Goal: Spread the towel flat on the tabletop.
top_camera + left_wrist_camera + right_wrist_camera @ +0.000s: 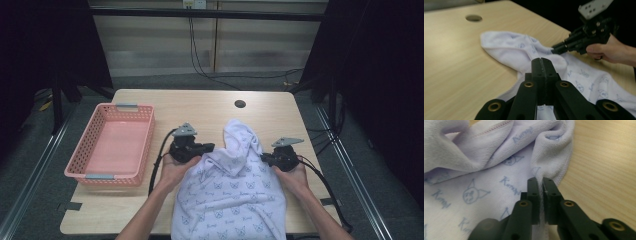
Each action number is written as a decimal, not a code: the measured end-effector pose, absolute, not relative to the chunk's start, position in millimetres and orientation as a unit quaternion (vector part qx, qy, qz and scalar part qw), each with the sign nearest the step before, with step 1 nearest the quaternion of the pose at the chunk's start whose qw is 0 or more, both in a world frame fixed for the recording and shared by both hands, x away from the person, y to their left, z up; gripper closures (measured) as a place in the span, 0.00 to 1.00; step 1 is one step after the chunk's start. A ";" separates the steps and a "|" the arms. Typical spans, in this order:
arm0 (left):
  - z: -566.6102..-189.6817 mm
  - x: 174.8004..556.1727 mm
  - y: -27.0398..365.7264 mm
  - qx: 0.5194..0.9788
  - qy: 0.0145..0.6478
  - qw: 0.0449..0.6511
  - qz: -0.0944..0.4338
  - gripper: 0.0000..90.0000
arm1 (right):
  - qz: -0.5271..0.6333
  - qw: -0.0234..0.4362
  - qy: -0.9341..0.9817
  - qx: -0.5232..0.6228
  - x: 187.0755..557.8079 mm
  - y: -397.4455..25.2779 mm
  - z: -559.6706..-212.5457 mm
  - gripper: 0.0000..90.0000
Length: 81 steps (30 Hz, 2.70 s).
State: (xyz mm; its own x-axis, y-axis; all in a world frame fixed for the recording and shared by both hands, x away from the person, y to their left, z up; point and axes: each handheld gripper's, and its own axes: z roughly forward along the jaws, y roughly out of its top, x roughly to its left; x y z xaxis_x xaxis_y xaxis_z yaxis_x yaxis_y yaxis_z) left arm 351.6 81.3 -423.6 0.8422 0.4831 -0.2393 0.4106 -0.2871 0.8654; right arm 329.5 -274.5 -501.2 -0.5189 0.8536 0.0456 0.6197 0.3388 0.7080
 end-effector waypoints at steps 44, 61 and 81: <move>-475.3 338.3 -17.8 0.905 0.194 0.377 -0.039 0.66 | 0.391 0.170 0.780 0.457 281.9 -303.1 -477.3 0.62; -471.5 317.0 52.1 0.891 0.195 0.409 -0.025 0.94 | 0.351 0.177 0.792 0.468 343.4 -272.7 -498.5 0.64; -459.8 268.2 120.7 0.867 0.233 0.440 -0.014 0.94 | 0.384 0.114 0.820 0.408 219.2 -291.2 -479.4 0.95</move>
State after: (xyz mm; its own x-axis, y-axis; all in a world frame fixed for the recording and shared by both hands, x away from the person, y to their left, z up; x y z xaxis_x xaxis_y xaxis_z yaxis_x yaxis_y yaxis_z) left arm 268.2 120.7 -459.8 0.8909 0.3919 -0.2295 0.4167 -0.5041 0.7565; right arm 219.2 -291.2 -479.4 -0.6408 0.7572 0.1266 0.5825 0.3722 0.7226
